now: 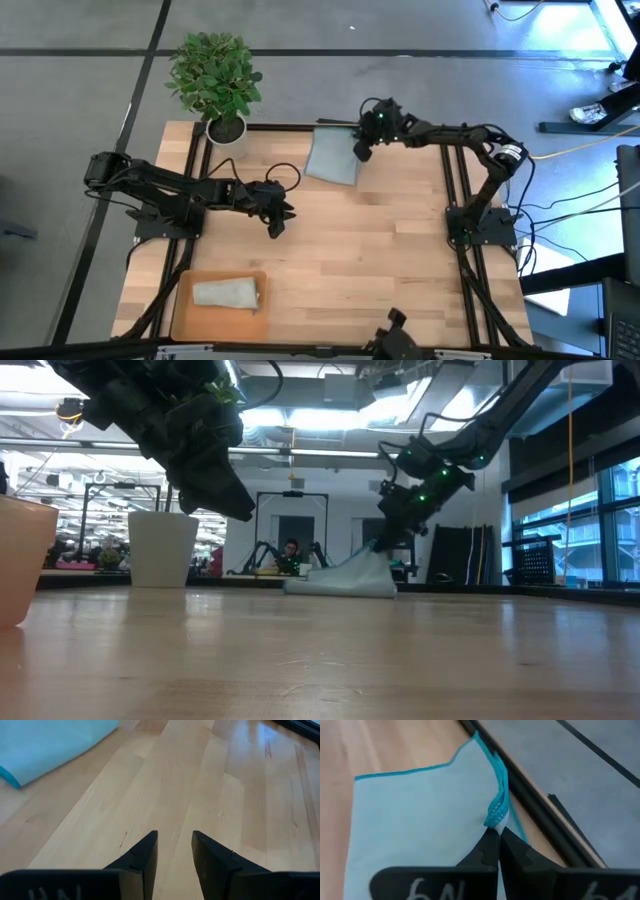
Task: Roll microfiber towels into tight, uniform cylinder then place into a basket
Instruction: Fold the blue microfiber towel, then roll the blue microfiber towel
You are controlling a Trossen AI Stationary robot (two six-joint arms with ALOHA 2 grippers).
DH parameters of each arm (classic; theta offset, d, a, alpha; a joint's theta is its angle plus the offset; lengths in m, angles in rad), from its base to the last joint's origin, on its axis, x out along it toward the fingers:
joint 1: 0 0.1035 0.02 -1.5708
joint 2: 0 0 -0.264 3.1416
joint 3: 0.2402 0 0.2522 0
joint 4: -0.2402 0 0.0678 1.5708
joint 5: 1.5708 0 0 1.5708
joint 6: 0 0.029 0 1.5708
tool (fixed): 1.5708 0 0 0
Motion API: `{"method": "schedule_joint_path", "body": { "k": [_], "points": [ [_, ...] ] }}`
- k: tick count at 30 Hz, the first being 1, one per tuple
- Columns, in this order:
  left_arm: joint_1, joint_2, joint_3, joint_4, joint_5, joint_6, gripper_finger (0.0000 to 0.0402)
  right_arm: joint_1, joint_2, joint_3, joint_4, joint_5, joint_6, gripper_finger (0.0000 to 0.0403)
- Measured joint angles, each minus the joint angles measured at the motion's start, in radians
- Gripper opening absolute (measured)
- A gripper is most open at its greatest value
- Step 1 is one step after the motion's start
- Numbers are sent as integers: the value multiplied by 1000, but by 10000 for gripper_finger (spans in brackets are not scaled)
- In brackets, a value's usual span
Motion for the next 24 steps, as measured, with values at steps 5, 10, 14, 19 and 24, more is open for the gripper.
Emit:
{"method": "schedule_joint_path", "body": {
  "k": [5, 10, 14, 19, 24],
  "points": [
    [1, 0, 0, 0, -4, -4, 111, -8, 0, 0, -19, 14, 0, 2],
    [1, 0, 0, 0, -7, -4, 111, -7, 0, 0, -21, 13, 43, 23],
    [1, 0, 0, 0, -10, -4, 111, -7, 0, 0, -22, 29, 86, 59],
    [1, 0, 0, 0, -18, -4, 111, -7, 0, 0, -20, 66, 83, 112],
    [2, 0, 0, 0, -33, -3, 111, 7, 0, 26, -38, 19, 31, 150]
  ]
}}
